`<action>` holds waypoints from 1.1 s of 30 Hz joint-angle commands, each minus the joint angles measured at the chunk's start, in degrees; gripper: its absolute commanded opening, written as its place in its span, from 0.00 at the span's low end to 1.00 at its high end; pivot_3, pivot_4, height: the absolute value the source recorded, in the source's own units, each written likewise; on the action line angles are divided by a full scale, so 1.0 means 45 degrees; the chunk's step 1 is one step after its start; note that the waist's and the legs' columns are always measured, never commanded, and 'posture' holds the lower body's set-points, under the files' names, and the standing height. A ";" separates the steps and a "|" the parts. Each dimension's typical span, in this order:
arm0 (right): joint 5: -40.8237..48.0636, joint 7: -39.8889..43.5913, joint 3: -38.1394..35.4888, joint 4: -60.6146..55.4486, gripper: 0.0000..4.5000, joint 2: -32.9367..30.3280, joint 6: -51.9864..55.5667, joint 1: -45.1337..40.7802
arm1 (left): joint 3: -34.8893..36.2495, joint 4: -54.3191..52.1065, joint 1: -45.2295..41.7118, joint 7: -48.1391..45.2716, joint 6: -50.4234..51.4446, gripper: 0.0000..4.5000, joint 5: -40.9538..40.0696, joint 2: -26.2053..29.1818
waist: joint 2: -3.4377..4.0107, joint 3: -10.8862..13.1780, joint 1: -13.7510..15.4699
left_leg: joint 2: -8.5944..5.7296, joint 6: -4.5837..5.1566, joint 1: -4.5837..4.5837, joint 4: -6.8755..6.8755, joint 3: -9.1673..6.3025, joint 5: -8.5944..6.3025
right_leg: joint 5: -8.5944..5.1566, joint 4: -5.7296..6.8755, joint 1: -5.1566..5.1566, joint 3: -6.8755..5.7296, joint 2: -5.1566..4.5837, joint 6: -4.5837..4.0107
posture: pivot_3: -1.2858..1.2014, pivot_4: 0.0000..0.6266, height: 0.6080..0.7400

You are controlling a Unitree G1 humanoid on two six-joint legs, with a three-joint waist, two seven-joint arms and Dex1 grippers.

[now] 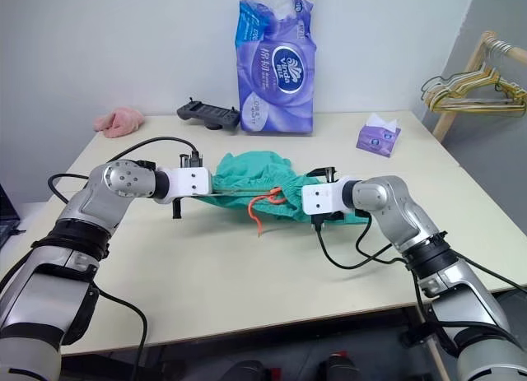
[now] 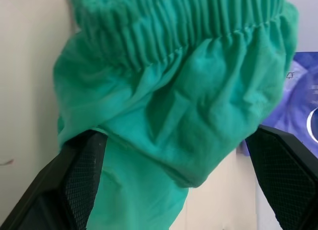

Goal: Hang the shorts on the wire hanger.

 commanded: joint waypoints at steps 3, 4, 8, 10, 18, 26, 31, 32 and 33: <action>-0.0156 0.0492 -0.0192 -0.0611 1.00 -0.0217 0.0417 -0.0499 | 0.0300 -0.0371 -0.0255 0.0175 -0.0132 0.01 -0.0042 0.0228 | 0.0001 0.0000 0.0009 | 0.0002 0.0000 0.0002 0.0000 -0.0002 0.0000 | 0.0000 0.0001 0.0000 -0.0001 0.0001 0.0000 | 0.59 0.03 1.00; -0.0141 0.0618 -0.0223 -0.0697 1.00 -0.0311 0.0486 -0.0446 | 0.0294 -0.0357 -0.0265 0.0184 -0.0145 0.01 -0.0028 0.0235 | 0.0001 0.0001 0.0014 | 0.0002 0.0000 0.0001 0.0000 -0.0002 0.0000 | 0.0000 0.0002 0.0000 -0.0001 0.0001 -0.0001 | 0.59 0.03 1.00; 0.0018 0.1126 -0.0355 -0.1137 1.00 -0.0603 0.0849 -0.0151 | 0.0285 -0.0258 -0.0326 0.0242 -0.0185 0.01 0.0026 0.0230 | 0.0002 0.0002 0.0031 | 0.0001 0.0000 0.0000 0.0000 -0.0003 0.0000 | 0.0000 -0.0002 0.0000 -0.0003 0.0000 0.0000 | 0.59 0.03 1.00; 0.0062 0.1247 -0.0393 -0.1325 1.00 -0.0695 0.1017 -0.0068 | 0.0283 -0.0243 -0.0338 0.0252 -0.0190 0.01 0.0035 0.0221 | 0.0002 0.0002 0.0056 | 0.0001 0.0000 0.0001 0.0000 -0.0004 0.0000 | 0.0000 -0.0001 0.0000 -0.0004 0.0001 0.0000 | 0.59 0.04 1.00; 0.0449 0.1698 -0.0739 -0.2425 1.00 -0.1121 0.1824 0.0259 | 0.0283 -0.0205 -0.0382 0.0257 -0.0213 0.01 0.0062 0.0228 | 0.0003 0.0002 0.0108 | 0.0001 0.0000 0.0000 0.0000 -0.0004 0.0000 | -0.0001 -0.0002 0.0000 -0.0004 0.0001 -0.0001 | 0.59 0.04 1.00; 0.0613 0.1771 -0.0734 -0.3303 1.00 -0.1030 0.2642 0.0707 | 0.0314 -0.0217 -0.0382 0.0299 -0.0247 0.01 0.0080 0.0258 | 0.0003 0.0002 0.0181 | 0.0001 0.0000 0.0001 0.0000 -0.0003 0.0000 | -0.0001 -0.0001 0.0000 -0.0006 0.0002 0.0000 | 0.59 0.03 1.00; 0.0336 0.1074 -0.0561 -0.3023 1.00 -0.0317 0.2951 0.0484 | 0.0345 -0.0270 -0.0348 0.0301 -0.0222 0.01 0.0055 0.0275 | 0.0002 0.0002 0.0216 | 0.0002 0.0000 0.0002 0.0000 -0.0004 0.0000 | -0.0001 0.0003 0.0000 -0.0006 0.0006 0.0000 | 0.59 0.02 1.00; 0.0275 0.0949 -0.0543 -0.2948 1.00 -0.0211 0.2977 0.0450 | 0.0349 -0.0276 -0.0340 0.0303 -0.0223 0.01 0.0052 0.0280 | 0.0002 0.0002 0.0228 | 0.0002 0.0000 0.0002 0.0000 -0.0004 0.0000 | -0.0001 0.0003 0.0000 -0.0007 0.0006 0.0000 | 0.59 0.02 1.00; 0.0184 0.0680 -0.0521 -0.2798 1.00 0.0037 0.3072 0.0363 | 0.0358 -0.0299 -0.0318 0.0307 -0.0213 0.01 0.0045 0.0289 | 0.0001 0.0001 0.0242 | 0.0002 0.0000 0.0002 0.0000 -0.0004 0.0000 | -0.0001 0.0003 0.0000 -0.0007 0.0006 0.0000 | 0.60 0.01 1.00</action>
